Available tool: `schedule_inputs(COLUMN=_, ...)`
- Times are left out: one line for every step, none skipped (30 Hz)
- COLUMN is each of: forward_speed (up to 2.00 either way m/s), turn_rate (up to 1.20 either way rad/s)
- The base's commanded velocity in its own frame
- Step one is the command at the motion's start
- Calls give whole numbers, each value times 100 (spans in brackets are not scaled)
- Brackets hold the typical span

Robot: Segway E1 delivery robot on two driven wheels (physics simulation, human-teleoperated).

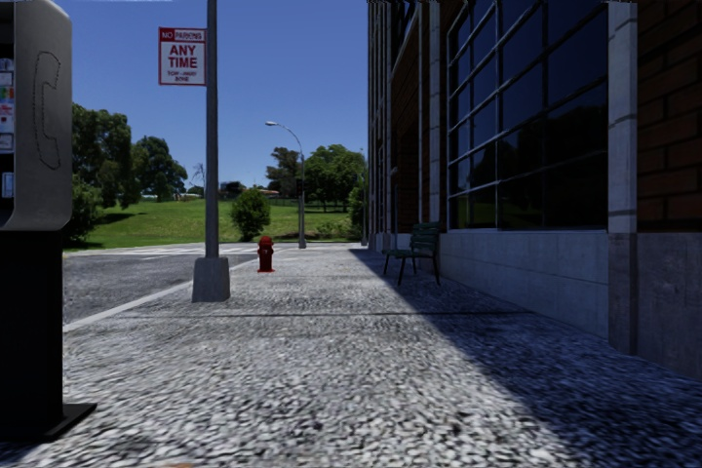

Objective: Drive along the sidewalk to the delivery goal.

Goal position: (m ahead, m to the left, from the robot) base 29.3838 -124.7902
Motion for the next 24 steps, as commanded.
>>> schedule_inputs(forward_speed=200, turn_rate=25)
schedule_inputs(forward_speed=200, turn_rate=17)
schedule_inputs(forward_speed=200, turn_rate=17)
schedule_inputs(forward_speed=200, turn_rate=14)
schedule_inputs(forward_speed=200, turn_rate=12)
schedule_inputs(forward_speed=200, turn_rate=12)
schedule_inputs(forward_speed=200, turn_rate=11)
schedule_inputs(forward_speed=200, turn_rate=8)
schedule_inputs(forward_speed=200, turn_rate=8)
schedule_inputs(forward_speed=200, turn_rate=0)
schedule_inputs(forward_speed=200, turn_rate=0)
schedule_inputs(forward_speed=200, turn_rate=0)
schedule_inputs(forward_speed=200, turn_rate=0)
schedule_inputs(forward_speed=200, turn_rate=0)
schedule_inputs(forward_speed=200, turn_rate=0)
schedule_inputs(forward_speed=200, turn_rate=0)
schedule_inputs(forward_speed=200, turn_rate=0)
schedule_inputs(forward_speed=200, turn_rate=0)
schedule_inputs(forward_speed=200, turn_rate=0)
schedule_inputs(forward_speed=200, turn_rate=0)
schedule_inputs(forward_speed=200, turn_rate=0)
schedule_inputs(forward_speed=200, turn_rate=0)
schedule_inputs(forward_speed=200, turn_rate=0)
schedule_inputs(forward_speed=200, turn_rate=14)
